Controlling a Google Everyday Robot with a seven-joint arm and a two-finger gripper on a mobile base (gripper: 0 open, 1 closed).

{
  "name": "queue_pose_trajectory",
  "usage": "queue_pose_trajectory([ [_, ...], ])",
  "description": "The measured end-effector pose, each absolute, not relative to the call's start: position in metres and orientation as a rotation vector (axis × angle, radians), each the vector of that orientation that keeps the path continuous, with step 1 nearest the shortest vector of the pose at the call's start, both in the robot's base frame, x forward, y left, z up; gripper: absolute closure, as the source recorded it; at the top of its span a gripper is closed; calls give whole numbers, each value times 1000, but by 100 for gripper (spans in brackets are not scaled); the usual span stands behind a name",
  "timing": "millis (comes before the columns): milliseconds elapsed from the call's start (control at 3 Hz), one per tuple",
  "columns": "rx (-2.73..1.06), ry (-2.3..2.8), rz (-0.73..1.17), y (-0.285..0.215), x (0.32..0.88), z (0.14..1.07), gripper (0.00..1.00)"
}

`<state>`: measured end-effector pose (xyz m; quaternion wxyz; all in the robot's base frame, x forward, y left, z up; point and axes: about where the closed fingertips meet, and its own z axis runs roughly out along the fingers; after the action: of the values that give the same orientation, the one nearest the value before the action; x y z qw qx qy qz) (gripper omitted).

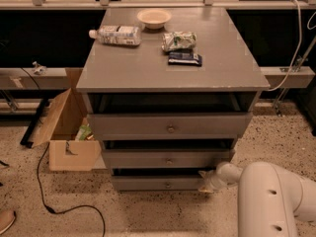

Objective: Open bottom drawer

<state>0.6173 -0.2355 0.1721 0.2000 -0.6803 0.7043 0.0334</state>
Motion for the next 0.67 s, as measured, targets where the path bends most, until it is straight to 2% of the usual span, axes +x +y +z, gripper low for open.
queue_pose_trajectory([
  [333,-1946,1972,118,-231,586,180,79],
  [667,-1946,1972,118,-231,587,188,100],
])
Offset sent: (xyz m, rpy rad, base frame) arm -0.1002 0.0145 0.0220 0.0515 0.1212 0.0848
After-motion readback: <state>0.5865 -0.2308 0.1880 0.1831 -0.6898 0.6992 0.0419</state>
